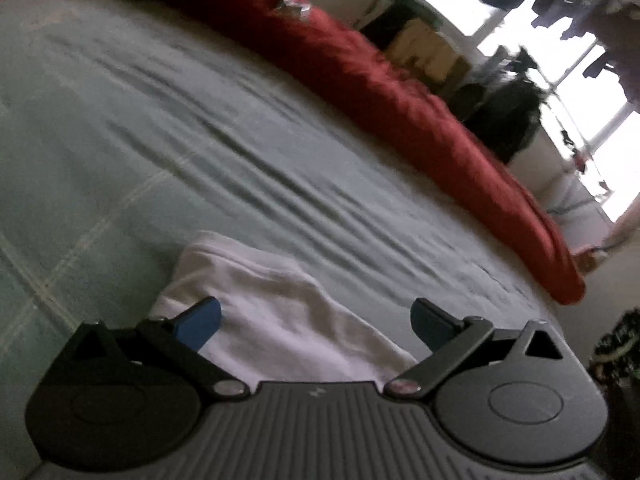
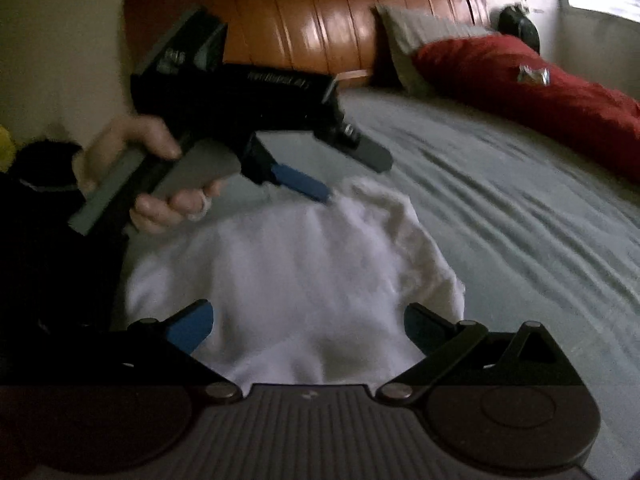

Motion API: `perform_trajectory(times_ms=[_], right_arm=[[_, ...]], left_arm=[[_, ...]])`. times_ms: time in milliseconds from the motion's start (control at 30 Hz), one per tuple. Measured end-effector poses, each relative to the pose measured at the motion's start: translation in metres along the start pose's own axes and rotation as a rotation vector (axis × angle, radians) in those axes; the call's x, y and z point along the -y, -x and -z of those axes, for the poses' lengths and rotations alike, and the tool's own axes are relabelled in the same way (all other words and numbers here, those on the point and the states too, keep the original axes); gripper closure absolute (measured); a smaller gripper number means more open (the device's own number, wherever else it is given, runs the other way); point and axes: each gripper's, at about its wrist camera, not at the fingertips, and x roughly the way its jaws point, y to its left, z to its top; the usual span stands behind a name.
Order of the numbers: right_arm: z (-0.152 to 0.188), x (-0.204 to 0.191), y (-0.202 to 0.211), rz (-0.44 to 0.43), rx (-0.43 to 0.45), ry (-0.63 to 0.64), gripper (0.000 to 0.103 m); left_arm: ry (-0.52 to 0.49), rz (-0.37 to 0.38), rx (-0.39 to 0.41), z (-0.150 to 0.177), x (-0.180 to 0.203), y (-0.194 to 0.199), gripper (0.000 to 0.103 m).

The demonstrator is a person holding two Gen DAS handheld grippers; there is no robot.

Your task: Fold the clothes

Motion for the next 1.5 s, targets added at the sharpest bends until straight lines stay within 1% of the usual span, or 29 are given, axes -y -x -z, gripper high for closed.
perform_trajectory(times_ms=[33, 100, 133, 200, 233, 300, 333, 400, 467, 533, 600, 633, 733, 767, 833, 900, 967, 1000, 1067, 1167, 1333, 1433, 1500], right_arm=[[-0.001, 0.000, 0.001, 0.020, 0.012, 0.014, 0.000], [-0.002, -0.001, 0.001, 0.059, 0.033, 0.040, 0.000], [-0.003, 0.003, -0.006, 0.071, 0.029, 0.032, 0.000], [-0.004, 0.014, -0.020, 0.062, -0.026, -0.004, 0.000], [-0.004, 0.019, -0.026, 0.089, -0.059, -0.023, 0.000], [-0.004, 0.020, -0.020, 0.101, -0.058, -0.039, 0.000], [-0.005, 0.016, -0.010, 0.081, -0.028, -0.041, 0.000], [-0.006, 0.006, 0.010, 0.038, 0.031, -0.046, 0.000], [-0.006, -0.011, 0.022, -0.037, 0.068, -0.045, 0.000], [-0.007, -0.031, 0.023, -0.109, 0.062, 0.006, 0.000], [-0.002, -0.049, 0.016, -0.138, 0.025, 0.088, 0.000], [0.002, -0.055, 0.010, -0.131, -0.010, 0.111, 0.000], [0.023, -0.059, -0.004, -0.078, -0.081, 0.115, 0.000], [0.027, -0.060, -0.001, -0.054, -0.071, 0.112, 0.000], [0.024, -0.064, 0.011, -0.046, -0.070, 0.095, 0.000], [0.022, -0.069, 0.023, -0.038, -0.067, 0.080, 0.000], [0.023, -0.079, 0.040, -0.031, -0.049, 0.104, 0.000], [0.022, -0.081, 0.045, -0.026, -0.044, 0.110, 0.000], [0.024, -0.091, 0.049, -0.012, -0.054, 0.109, 0.000], [0.037, -0.098, 0.057, 0.020, -0.069, 0.107, 0.000], [0.048, -0.108, 0.078, 0.078, -0.058, 0.072, 0.000], [0.054, -0.112, 0.089, 0.115, -0.045, 0.050, 0.000], [0.058, -0.117, 0.097, 0.142, -0.035, 0.051, 0.000]], left_arm=[[-0.011, -0.031, 0.001, 0.003, 0.001, -0.001, 0.002], [-0.007, -0.051, -0.006, 0.006, -0.002, -0.003, 0.002], [-0.004, -0.058, -0.010, 0.007, -0.004, -0.003, 0.002], [0.009, -0.051, -0.010, 0.005, -0.002, 0.003, 0.003], [0.006, -0.035, -0.007, 0.004, 0.002, 0.007, 0.003], [-0.038, -0.016, -0.006, 0.005, 0.014, 0.018, 0.002], [-0.074, -0.011, -0.009, 0.009, 0.021, 0.025, 0.002], [-0.125, -0.031, -0.011, 0.019, 0.031, 0.034, 0.002], [-0.173, -0.054, -0.011, 0.028, 0.039, 0.043, 0.002], [-0.182, -0.053, -0.030, 0.037, 0.040, 0.051, 0.002], [-0.171, -0.057, -0.048, 0.044, 0.036, 0.053, 0.002], [-0.161, -0.059, -0.057, 0.047, 0.033, 0.054, 0.002], [-0.090, -0.050, -0.088, 0.058, 0.018, 0.044, 0.002], [-0.078, -0.051, -0.096, 0.063, 0.013, 0.039, 0.002], [-0.104, -0.060, -0.068, 0.070, 0.014, 0.039, 0.002], [-0.121, -0.071, -0.052, 0.076, 0.022, 0.047, 0.001], [-0.142, -0.047, -0.029, 0.085, 0.028, 0.054, 0.001], [-0.157, -0.049, -0.025, 0.090, 0.029, 0.053, 0.001], [-0.196, -0.068, -0.020, 0.100, 0.028, 0.047, 0.001], [-0.251, -0.090, 0.000, 0.106, 0.030, 0.043, 0.001], [-0.266, -0.154, -0.005, 0.106, 0.042, 0.045, 0.001], [-0.290, -0.213, 0.044, 0.115, 0.056, 0.058, 0.001], [-0.333, -0.202, 0.096, 0.129, 0.067, 0.075, 0.001]])
